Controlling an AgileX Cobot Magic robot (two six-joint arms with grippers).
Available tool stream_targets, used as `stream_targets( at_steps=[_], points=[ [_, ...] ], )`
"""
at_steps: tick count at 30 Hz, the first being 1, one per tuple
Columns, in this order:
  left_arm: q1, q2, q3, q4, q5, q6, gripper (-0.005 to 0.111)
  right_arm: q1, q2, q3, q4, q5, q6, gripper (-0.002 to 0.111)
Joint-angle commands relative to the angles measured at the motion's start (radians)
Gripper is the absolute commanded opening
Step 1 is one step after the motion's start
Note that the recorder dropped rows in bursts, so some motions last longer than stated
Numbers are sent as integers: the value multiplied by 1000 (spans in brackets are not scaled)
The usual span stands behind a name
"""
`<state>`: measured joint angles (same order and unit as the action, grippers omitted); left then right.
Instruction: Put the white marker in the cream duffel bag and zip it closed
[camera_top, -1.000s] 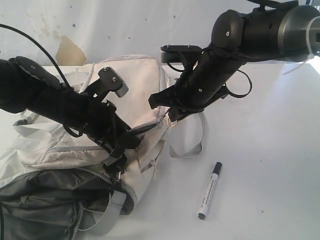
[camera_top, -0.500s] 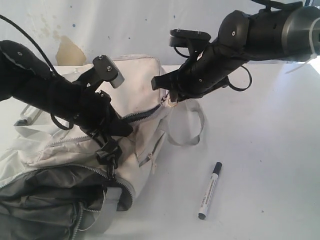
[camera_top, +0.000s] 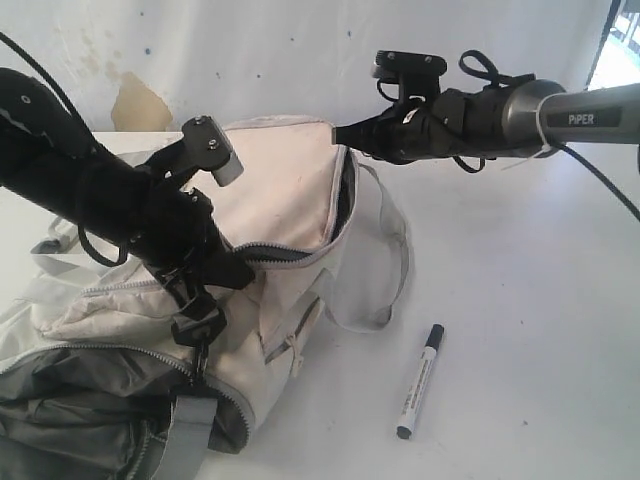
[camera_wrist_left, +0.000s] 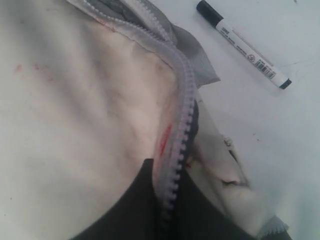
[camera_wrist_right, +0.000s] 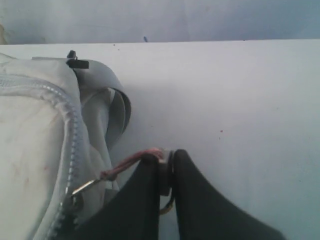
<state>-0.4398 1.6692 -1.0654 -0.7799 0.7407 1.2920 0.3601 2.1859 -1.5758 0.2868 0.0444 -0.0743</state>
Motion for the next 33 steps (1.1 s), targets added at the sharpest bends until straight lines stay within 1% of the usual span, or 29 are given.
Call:
stream_targets(
  at_steps=[1,3,5,7,9,11,13,17,18,21,23,24,27,30,33],
  points=[
    [-4,-12,5,13,-16,-15,0,-17,-10,-47,6,141,6,15],
    [-4,-12,5,13,-16,-15,0,-17,-22,-61,10,231,7,33],
    [-4,-12,5,13,-16,-15,0,-17,-30,-63,10,286,7,46],
    [-4,-12,5,13,-16,-15,0,-17,-42,-63,10,330,7,54],
    [-4,-12,5,13,-16,-15,0,-17,-54,-63,10,380,7,58],
    [-4,-12,5,13,-16,-15,1,-17,-68,-63,10,425,7,58],
    [-4,-12,5,13,-18,-15,7,-17,-80,-63,10,479,7,58],
    [-4,-12,5,13,-23,-15,30,-17,-110,-63,10,613,1,58],
    [-4,-12,5,13,-24,-15,40,-17,-125,-63,10,689,1,54],
    [-4,-12,5,3,-24,-15,50,-17,-144,-63,10,791,1,46],
    [-4,-12,5,2,-24,-15,54,-17,-162,-57,10,871,1,39],
    [-4,-12,5,2,-27,-15,54,-17,-169,-52,10,888,1,38],
    [-4,-12,5,0,-57,-47,54,-17,-224,34,5,898,10,38],
    [-4,-12,5,-2,-116,-122,54,-17,-291,143,-19,898,10,38],
    [-4,-12,5,-13,-118,-150,54,-17,-345,209,-32,898,8,38]
  ],
)
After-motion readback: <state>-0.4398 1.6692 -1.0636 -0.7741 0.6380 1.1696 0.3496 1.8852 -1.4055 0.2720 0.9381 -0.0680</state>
